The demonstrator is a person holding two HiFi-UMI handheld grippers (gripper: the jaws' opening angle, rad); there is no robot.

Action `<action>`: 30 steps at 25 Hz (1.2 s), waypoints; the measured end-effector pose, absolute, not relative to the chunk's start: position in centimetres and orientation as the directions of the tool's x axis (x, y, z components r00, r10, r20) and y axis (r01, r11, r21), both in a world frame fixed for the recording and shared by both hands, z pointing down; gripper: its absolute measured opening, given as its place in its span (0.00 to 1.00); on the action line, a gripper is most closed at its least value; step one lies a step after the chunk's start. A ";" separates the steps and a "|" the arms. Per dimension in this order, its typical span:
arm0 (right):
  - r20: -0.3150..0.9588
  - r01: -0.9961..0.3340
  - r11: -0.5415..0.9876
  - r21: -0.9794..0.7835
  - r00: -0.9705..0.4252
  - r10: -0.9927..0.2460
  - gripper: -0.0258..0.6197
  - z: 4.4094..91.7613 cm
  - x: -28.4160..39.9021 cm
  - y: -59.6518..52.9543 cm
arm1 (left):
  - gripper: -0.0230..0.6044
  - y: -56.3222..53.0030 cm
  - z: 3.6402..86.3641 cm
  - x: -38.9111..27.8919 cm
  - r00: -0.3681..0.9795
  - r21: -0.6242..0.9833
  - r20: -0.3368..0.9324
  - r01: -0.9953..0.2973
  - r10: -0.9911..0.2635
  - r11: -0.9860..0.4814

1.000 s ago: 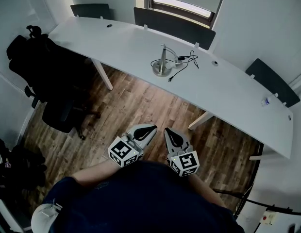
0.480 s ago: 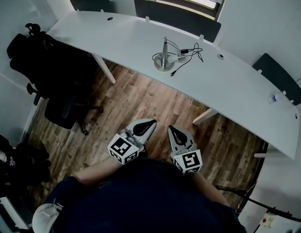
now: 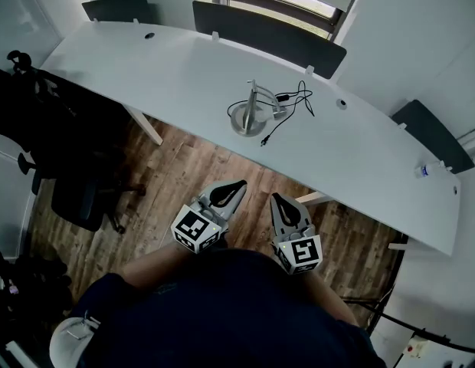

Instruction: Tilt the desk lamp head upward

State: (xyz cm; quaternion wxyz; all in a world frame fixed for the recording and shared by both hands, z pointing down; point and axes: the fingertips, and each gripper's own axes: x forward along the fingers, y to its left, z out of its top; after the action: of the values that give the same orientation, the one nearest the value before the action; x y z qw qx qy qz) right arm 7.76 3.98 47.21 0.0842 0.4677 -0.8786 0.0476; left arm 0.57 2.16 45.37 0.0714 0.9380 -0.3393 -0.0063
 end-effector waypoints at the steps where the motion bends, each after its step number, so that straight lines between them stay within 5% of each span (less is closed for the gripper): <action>1: 0.197 -0.837 0.547 0.000 -0.536 -0.821 0.06 47.1 7.4 2.4 | 0.05 0.4 45.4 0.1 0.774 0.140 0.035 -0.630 -0.632 -0.764; 14: 0.256 -0.894 0.443 0.060 -0.416 -0.873 0.06 46.8 5.3 -10.4 | 0.05 -13.3 46.4 -2.8 0.820 0.136 0.063 -0.572 -0.569 -0.809; 30: 0.342 -0.829 0.548 0.108 -0.487 -0.804 0.09 53.4 10.5 -23.3 | 0.06 -25.4 52.8 0.3 0.645 0.034 0.227 -0.754 -0.730 -0.656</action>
State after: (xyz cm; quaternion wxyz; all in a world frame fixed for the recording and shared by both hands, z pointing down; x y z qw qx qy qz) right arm 10.48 -23.31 53.37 0.1789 0.4738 -0.8615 0.0355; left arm 0.32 -25.38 52.77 0.0628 0.9047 -0.4101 0.0968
